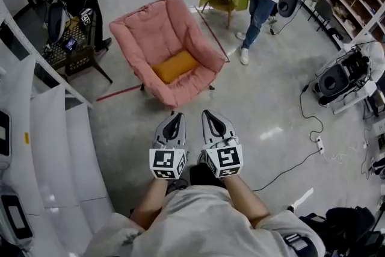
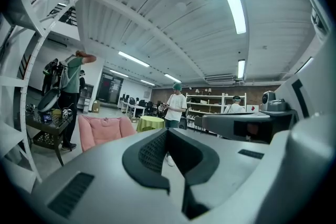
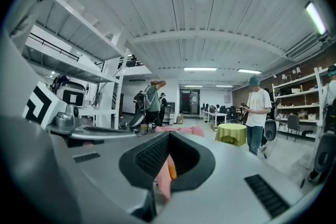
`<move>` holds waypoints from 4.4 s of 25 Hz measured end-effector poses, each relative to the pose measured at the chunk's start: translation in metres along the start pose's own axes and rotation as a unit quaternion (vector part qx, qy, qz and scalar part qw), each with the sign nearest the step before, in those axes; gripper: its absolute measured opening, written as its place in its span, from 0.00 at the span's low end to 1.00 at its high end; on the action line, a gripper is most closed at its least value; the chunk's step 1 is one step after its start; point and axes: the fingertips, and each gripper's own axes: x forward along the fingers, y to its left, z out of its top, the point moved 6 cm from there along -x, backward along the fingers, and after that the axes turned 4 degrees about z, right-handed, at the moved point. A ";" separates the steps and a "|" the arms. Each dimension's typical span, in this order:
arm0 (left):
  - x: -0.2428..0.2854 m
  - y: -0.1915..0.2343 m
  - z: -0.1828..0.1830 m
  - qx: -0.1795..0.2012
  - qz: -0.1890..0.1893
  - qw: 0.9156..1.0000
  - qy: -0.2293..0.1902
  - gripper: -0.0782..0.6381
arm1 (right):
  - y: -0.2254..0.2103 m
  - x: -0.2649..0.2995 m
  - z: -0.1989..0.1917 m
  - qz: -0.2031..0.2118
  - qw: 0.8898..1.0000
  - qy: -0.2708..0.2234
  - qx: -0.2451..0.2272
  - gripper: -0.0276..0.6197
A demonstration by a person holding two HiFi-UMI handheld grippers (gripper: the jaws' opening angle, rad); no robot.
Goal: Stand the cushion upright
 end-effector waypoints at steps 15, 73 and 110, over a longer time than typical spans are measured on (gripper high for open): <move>0.140 -0.013 0.010 0.013 0.001 0.999 0.034 0.12 | -0.123 0.076 0.003 0.014 1.000 -0.005 0.027 0.05; 0.556 0.290 -0.172 0.063 -0.180 0.873 0.449 0.12 | -0.264 0.464 -0.281 -0.036 0.929 0.237 0.283 0.05; 0.696 0.365 -0.386 0.134 -0.225 0.742 0.617 0.24 | -0.289 0.555 -0.502 -0.004 0.842 0.234 0.486 0.14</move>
